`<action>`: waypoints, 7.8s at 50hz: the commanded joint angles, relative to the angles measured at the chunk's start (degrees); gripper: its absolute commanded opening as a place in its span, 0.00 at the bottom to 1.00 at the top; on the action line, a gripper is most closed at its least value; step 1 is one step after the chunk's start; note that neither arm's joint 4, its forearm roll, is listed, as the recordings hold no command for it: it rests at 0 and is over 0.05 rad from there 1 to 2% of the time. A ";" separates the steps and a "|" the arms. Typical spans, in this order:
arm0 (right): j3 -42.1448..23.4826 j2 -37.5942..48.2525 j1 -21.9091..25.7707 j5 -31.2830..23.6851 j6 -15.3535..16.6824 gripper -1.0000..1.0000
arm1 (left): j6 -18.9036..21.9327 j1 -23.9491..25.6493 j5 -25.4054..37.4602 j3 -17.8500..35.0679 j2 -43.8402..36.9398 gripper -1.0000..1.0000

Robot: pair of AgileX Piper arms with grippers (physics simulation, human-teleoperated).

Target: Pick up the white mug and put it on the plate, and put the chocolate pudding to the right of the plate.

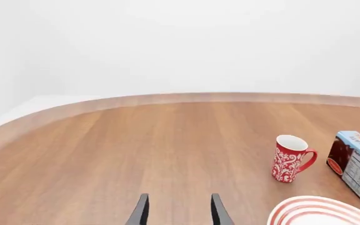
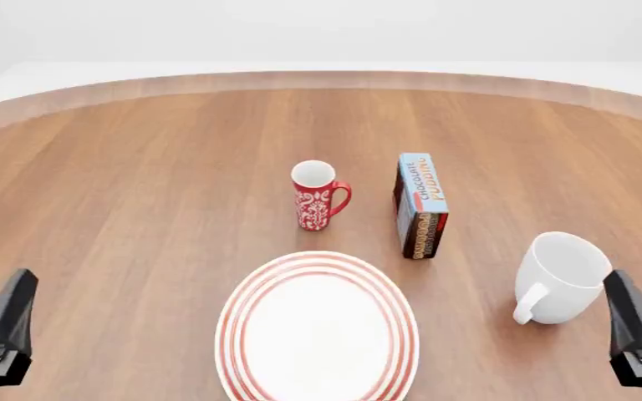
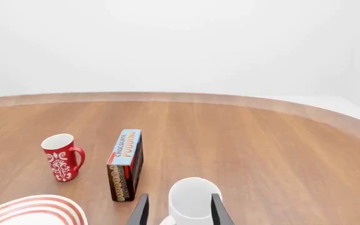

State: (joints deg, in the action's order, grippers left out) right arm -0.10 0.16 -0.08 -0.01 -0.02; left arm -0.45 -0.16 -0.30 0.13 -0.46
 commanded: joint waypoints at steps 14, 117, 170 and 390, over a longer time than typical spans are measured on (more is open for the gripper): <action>-0.21 -0.01 0.00 -0.20 -0.29 1.00 | -0.89 1.50 -1.04 1.37 -2.76 1.00; -0.33 -0.05 -0.41 -0.03 -0.47 1.00 | 12.55 54.44 -39.05 20.17 -65.20 1.00; -0.35 -0.07 -0.13 0.06 -0.84 1.00 | 14.40 63.98 -37.75 35.05 -85.83 1.00; -0.32 -0.13 0.25 0.21 -2.78 1.00 | 12.93 66.20 -23.85 75.92 -122.97 1.00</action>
State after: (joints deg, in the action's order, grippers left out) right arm -0.38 0.07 0.14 0.26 -2.68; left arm 12.84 66.04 -24.53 74.89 -122.55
